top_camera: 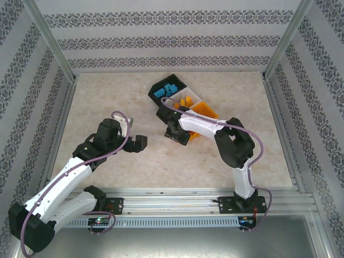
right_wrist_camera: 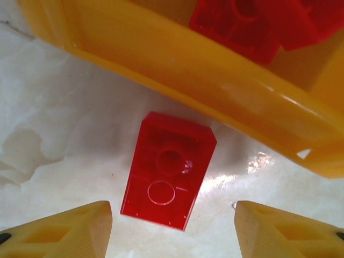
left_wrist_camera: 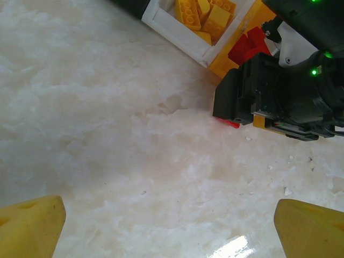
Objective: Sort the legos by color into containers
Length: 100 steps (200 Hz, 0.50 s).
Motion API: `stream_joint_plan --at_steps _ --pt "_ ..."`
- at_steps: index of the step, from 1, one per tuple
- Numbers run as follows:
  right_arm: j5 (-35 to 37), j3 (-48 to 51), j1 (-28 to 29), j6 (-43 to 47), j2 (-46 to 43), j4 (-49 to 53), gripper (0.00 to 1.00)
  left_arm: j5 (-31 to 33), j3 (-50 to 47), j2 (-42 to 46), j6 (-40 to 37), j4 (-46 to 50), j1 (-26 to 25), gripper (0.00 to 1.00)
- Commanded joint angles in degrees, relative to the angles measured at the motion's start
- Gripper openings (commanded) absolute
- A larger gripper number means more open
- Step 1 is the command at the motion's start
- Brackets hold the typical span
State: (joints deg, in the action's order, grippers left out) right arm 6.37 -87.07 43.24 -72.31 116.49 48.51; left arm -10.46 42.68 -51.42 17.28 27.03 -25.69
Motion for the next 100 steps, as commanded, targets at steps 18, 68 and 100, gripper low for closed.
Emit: stream_joint_plan --at_steps 18,68,100 --pt "-0.8 -0.7 -0.9 -0.3 2.8 -1.2 0.58 -0.7 -0.7 0.3 -0.6 -0.3 0.7 1.0" --pt "-2.8 0.4 -1.2 0.0 4.1 -3.3 0.38 -0.9 -0.7 0.0 -0.6 -0.5 0.9 1.0" --pt "-4.1 0.7 -0.5 1.1 3.6 -4.2 0.25 -1.3 -0.8 -0.3 -0.5 -0.7 1.1 1.0"
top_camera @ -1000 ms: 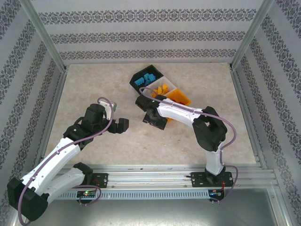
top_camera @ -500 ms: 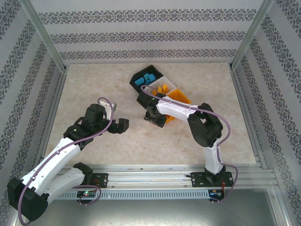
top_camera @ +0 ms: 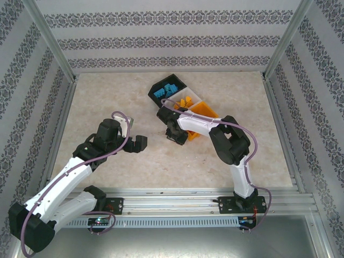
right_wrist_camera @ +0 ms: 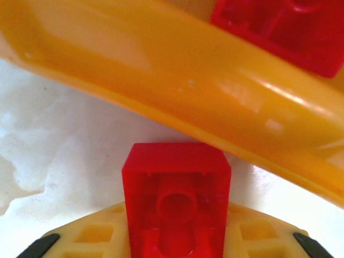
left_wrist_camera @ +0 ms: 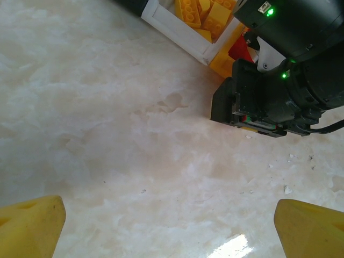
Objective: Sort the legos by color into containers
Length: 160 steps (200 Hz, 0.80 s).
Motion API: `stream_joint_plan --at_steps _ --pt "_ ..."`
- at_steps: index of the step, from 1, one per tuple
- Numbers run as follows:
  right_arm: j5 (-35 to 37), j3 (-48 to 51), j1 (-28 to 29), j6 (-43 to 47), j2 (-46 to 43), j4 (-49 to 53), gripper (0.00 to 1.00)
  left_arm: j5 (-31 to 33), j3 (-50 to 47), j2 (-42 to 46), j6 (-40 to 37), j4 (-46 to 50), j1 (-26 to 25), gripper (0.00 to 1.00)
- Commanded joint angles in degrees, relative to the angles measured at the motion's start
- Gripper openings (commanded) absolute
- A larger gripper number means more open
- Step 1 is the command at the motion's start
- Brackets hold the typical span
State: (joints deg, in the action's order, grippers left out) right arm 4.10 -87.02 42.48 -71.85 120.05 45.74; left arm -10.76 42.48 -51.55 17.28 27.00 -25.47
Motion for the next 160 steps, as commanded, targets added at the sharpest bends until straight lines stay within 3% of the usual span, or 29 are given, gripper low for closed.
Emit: stream_joint_plan --at_steps 1,26,90,120,160 --pt "-1.8 0.6 0.3 0.7 0.0 -1.4 0.25 -0.9 -0.6 -0.2 -0.5 -0.8 0.9 1.0" --pt "-1.6 0.5 1.9 2.6 -1.9 -1.5 0.2 -1.2 -0.7 -0.4 -0.4 -0.7 1.1 1.0" --pt "-2.3 2.7 5.2 11.3 -11.1 -4.7 0.21 -1.0 -0.6 -1.3 -0.6 -0.6 1.3 1.0" --pt "-1.3 3.8 2.8 14.2 -14.5 -4.1 0.21 -0.1 -0.5 -1.0 -0.9 -0.1 1.4 1.0" --pt "-1.5 4.4 -4.6 19.7 -17.0 -3.4 0.22 0.5 -0.7 -1.0 -1.2 0.1 1.4 1.0"
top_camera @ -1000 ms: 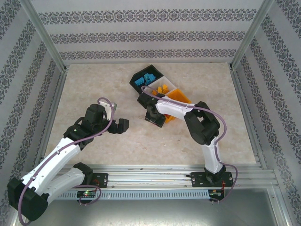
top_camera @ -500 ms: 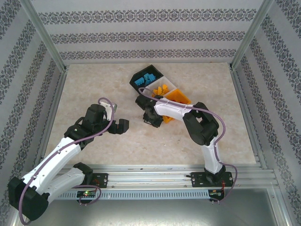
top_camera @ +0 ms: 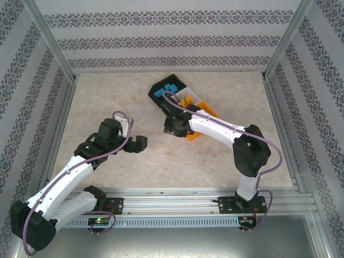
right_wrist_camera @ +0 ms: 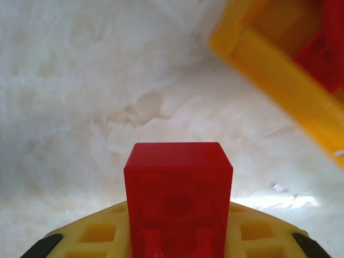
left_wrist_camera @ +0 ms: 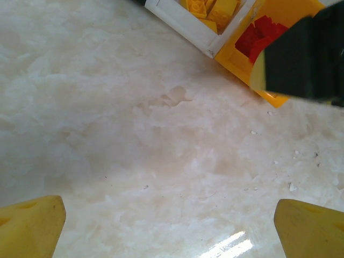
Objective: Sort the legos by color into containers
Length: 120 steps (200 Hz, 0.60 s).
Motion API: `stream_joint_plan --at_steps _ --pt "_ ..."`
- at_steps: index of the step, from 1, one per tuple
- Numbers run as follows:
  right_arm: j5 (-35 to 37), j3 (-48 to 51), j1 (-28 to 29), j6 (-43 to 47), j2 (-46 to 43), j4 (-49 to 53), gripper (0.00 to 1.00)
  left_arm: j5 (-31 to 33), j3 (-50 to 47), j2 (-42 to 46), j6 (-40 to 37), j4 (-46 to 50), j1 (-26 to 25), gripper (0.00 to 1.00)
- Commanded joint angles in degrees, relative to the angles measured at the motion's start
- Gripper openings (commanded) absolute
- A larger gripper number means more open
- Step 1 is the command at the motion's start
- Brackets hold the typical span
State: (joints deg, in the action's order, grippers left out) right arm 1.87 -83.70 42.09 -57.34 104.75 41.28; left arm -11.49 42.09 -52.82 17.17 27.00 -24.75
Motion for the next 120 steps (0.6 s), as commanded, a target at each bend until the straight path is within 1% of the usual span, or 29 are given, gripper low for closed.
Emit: stream_joint_plan --at_steps 1,25,43,53,63,83,120 --pt "0.8 1.1 -4.5 5.3 -1.7 1.1 0.22 1.3 -0.3 0.3 -1.2 0.1 0.6 1.0" --pt "-2.3 2.2 -10.6 7.6 -1.5 -0.3 0.22 1.9 -0.2 -0.2 -1.6 0.3 0.7 1.0" --pt "-3.5 2.9 -14.4 9.6 -1.1 -2.0 0.24 2.3 -0.2 -0.6 -1.7 0.3 0.9 1.0" --pt "-4.3 2.5 -16.1 10.8 -0.5 -2.3 0.28 2.3 -0.2 -0.8 -1.9 0.4 1.0 1.0" --pt "-5.3 1.9 -17.6 12.1 0.0 -2.5 0.35 2.3 -0.3 -1.0 -2.0 0.5 1.0 1.0" --pt "-6.5 1.1 -18.9 13.7 0.1 -2.1 0.44 3.0 -0.3 -1.4 -2.1 0.6 1.1 1.0" --pt "-6.4 3.4 -19.7 15.3 -2.9 -2.8 0.52 4.0 -0.2 -1.8 -2.4 0.8 1.4 1.0"
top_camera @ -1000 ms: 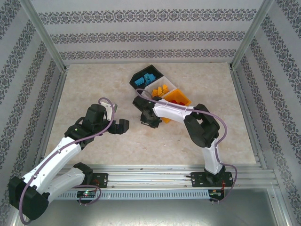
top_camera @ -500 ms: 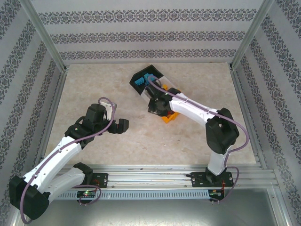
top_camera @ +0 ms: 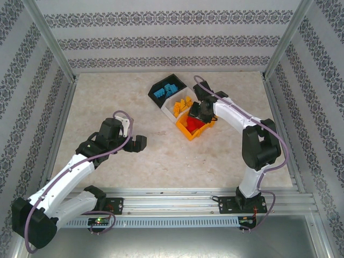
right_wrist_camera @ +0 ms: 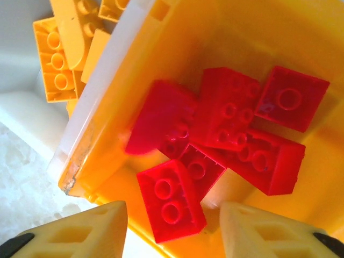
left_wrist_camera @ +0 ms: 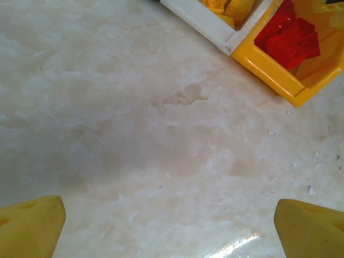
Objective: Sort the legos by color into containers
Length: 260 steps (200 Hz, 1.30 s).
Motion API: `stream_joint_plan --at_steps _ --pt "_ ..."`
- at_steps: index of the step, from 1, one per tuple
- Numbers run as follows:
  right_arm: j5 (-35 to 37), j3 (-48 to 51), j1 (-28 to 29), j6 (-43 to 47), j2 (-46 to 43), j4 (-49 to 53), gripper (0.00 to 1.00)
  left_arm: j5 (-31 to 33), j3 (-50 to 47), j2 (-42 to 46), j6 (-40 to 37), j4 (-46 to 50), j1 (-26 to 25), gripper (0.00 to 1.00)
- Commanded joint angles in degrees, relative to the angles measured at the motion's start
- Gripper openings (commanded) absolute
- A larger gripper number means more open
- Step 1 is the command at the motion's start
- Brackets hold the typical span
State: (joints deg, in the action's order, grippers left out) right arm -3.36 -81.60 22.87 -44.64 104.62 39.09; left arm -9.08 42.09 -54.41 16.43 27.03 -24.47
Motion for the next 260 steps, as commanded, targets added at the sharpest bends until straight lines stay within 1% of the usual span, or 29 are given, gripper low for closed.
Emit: stream_joint_plan --at_steps 1,59,90,122,147,164,185,191,202,204,218,237,260 --pt "-1.2 1.4 -0.5 2.6 -3.0 -0.6 0.52 1.6 -0.2 -0.3 -1.7 0.7 1.1 1.0" --pt "-1.6 5.8 -2.2 4.4 -10.3 -1.3 0.57 1.9 -0.2 -0.6 -2.1 0.8 1.9 1.0" --pt "-2.5 8.0 -3.3 6.9 -15.3 -1.8 0.59 2.0 -0.1 -0.9 -1.9 0.8 2.3 1.0" --pt "-3.9 10.1 -5.0 9.6 -21.3 -2.5 0.65 1.8 -0.1 -1.1 -1.3 0.5 3.1 1.0" --pt "-6.3 11.0 -7.4 11.4 -25.7 -2.4 0.7 -0.1 0.5 -1.3 0.2 0.4 4.3 1.0" --pt "-8.3 12.0 -8.8 13.4 -29.6 -2.9 0.73 -1.9 1.2 -1.1 1.9 0.4 4.9 1.0" --pt "-8.6 13.1 -10.4 15.7 -34.8 -3.4 0.81 -3.8 1.0 -0.1 5.5 -0.9 5.6 1.0" --pt "-8.3 13.5 -10.9 16.4 -36.2 -3.6 0.85 -4.6 0.7 0.2 6.8 -1.7 5.8 1.0" --pt "-7.9 14.4 -11.9 17.3 -38.5 -3.8 0.97 -6.2 -0.1 0.8 9.5 -3.5 6.2 1.0" --pt "-7.8 14.5 -12.1 17.5 -39.1 -3.9 0.98 -6.5 -0.3 0.9 10.1 -3.9 6.3 1.0" --pt "-7.6 16.1 -13.3 18.5 -42.1 -5.0 0.98 -7.8 -1.7 1.9 13.8 -7.1 6.7 1.0" --pt "-6.8 19.7 -14.2 20.4 -46.5 -8.3 0.98 -7.2 -3.3 2.8 18.8 -11.1 6.9 1.0" --pt "-4.9 27.6 -14.2 23.5 -54.1 -17.9 0.98 -6.5 -3.8 3.3 21.5 -13.6 7.1 1.0"
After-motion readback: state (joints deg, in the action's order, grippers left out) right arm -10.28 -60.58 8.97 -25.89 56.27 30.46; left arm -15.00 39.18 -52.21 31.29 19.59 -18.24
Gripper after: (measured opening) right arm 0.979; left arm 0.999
